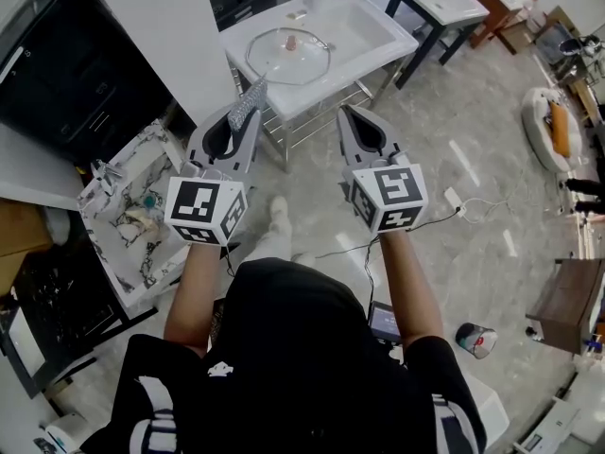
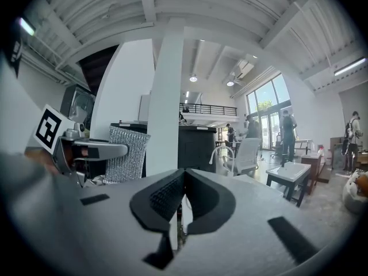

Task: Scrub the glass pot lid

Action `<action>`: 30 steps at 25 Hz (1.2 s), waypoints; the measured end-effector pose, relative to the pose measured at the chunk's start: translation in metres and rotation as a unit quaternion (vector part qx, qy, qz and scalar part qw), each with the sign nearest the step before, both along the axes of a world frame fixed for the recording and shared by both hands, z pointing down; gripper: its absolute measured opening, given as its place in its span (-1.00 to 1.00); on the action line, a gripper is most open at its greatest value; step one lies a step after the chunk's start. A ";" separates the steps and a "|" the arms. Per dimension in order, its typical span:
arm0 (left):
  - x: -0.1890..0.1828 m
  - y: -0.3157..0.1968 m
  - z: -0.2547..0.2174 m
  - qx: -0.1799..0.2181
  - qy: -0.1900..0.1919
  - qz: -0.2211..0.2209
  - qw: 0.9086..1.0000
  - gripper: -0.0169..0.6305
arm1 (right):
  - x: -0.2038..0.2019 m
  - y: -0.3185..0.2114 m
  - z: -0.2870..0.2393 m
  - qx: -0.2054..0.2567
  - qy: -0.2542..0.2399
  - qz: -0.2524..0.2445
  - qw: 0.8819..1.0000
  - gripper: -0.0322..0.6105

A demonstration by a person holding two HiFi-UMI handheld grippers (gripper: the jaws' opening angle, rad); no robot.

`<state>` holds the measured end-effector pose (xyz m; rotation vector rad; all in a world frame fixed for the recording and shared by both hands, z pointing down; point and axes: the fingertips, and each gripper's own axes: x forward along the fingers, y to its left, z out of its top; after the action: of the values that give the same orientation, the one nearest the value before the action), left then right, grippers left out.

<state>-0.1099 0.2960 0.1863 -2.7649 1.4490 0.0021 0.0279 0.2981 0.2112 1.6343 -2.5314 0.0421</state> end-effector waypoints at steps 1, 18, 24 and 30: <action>0.000 -0.003 0.000 -0.001 0.000 0.000 1.000 -0.70 | 0.000 -0.004 0.000 0.000 0.000 0.000 1.000 -0.91; 0.029 -0.110 0.017 -0.024 0.008 -0.001 1.000 -0.70 | 0.021 -0.108 0.014 -0.019 0.006 -0.018 1.000 -0.91; 0.034 -0.161 0.022 -0.039 0.006 -0.001 0.999 -0.70 | 0.024 -0.160 0.017 -0.029 0.004 -0.021 0.999 -0.91; 0.034 -0.209 0.023 -0.048 0.009 0.008 0.999 -0.70 | 0.019 -0.209 0.022 -0.042 0.006 -0.020 0.999 -0.91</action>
<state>-0.0759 0.0865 0.2097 -2.8588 1.4689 -0.0430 0.0466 0.0891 0.2328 1.5480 -2.5157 0.1322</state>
